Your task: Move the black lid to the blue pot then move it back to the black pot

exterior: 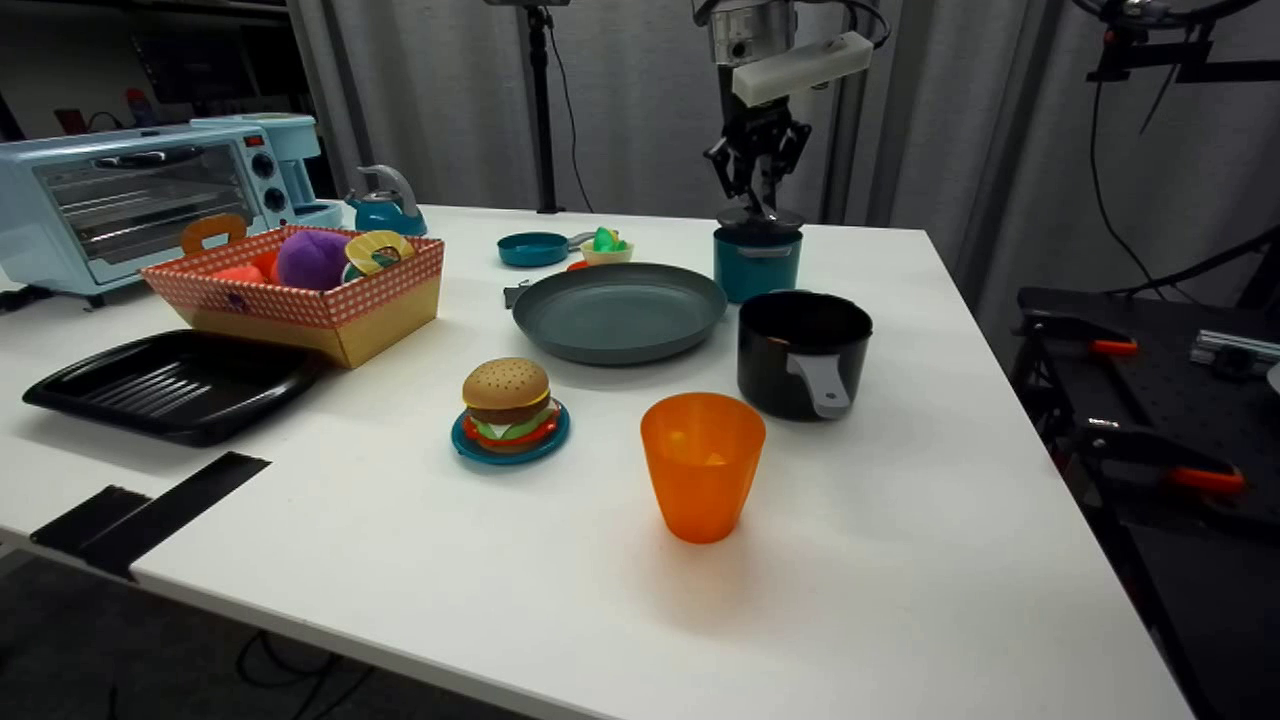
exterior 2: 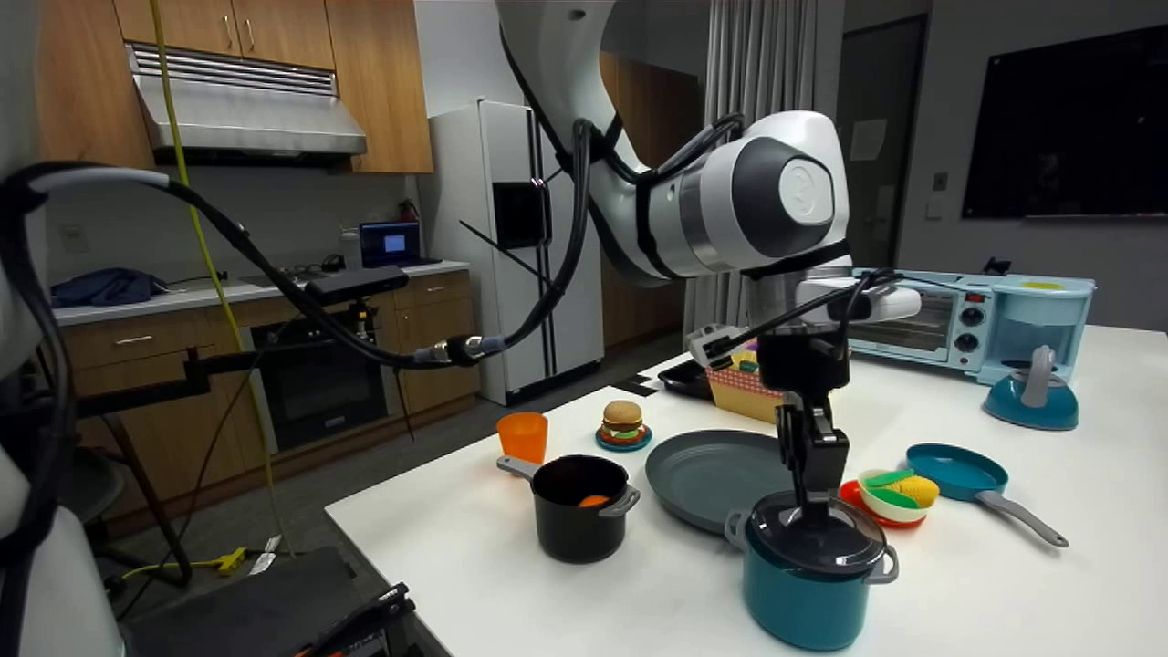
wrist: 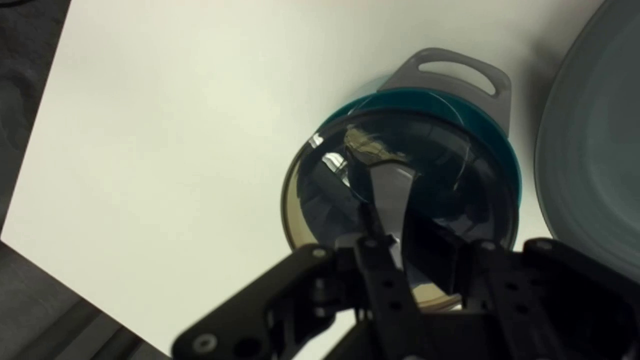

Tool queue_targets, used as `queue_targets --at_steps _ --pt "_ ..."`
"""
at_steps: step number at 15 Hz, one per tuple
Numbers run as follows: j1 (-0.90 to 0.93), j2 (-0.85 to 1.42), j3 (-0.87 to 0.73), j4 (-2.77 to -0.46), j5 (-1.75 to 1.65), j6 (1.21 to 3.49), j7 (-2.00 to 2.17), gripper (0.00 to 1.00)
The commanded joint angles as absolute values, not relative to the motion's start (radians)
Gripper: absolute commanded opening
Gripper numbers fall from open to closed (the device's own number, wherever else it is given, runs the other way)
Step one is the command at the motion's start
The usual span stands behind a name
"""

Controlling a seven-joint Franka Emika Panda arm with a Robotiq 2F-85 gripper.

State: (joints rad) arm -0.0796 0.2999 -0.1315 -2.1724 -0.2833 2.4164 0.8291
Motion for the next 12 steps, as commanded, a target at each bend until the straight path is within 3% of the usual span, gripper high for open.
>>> queue_targets --at_steps 1,12 --pt "-0.063 0.328 -0.146 -2.145 -0.236 2.429 0.786 0.04" --pt "-0.058 0.359 -0.149 -2.134 -0.195 2.425 0.750 0.04"
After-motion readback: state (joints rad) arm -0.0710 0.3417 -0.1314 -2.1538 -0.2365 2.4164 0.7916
